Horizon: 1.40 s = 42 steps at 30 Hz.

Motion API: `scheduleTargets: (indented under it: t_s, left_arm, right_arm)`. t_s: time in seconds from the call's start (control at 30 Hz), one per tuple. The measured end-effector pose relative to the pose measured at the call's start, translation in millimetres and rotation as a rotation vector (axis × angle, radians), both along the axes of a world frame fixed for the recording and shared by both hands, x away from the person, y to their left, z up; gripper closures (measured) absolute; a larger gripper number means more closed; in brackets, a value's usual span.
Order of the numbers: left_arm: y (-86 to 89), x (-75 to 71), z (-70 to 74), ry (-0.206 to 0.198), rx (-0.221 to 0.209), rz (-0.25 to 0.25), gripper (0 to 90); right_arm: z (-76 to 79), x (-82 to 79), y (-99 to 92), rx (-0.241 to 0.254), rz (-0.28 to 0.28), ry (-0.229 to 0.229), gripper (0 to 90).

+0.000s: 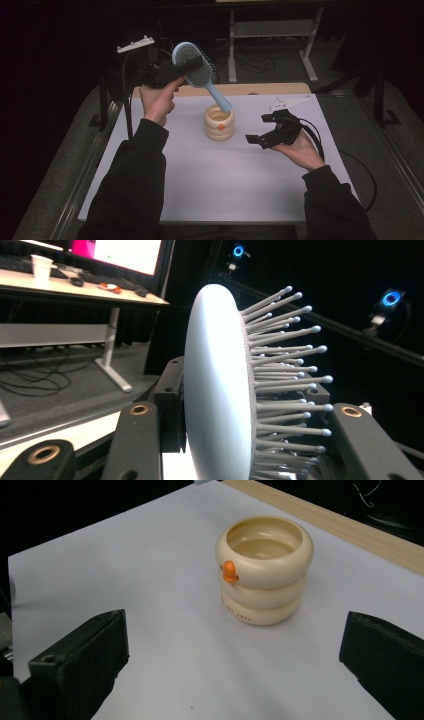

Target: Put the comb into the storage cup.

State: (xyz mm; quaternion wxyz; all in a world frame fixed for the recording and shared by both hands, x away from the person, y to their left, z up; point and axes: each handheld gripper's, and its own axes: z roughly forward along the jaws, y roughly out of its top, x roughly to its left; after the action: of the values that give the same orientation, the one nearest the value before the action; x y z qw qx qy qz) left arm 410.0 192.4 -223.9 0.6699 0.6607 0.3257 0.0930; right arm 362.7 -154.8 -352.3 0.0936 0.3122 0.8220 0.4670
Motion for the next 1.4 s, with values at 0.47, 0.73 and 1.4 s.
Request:
scheduleTargets:
  t_s: [0.47, 0.73, 1.4]
  left_arm:
    - [9.2, 11.4, -4.3, -0.042, 0.032, 0.042, 52.5]
    - [6.4, 21.3, -10.5, -0.047, 0.058, 0.031, 52.5]
    - [-7.0, 39.4, -28.0, -0.082, 0.161, 0.054, 52.4]
  right_arm:
    - [-20.8, -14.1, -26.4, 0.049, -0.047, -0.035, 0.0]
    - [-30.7, -23.9, -39.4, 0.059, -0.070, -0.034, 0.0]
    - [-53.3, -46.8, -72.6, 0.097, -0.119, -0.055, 0.0]
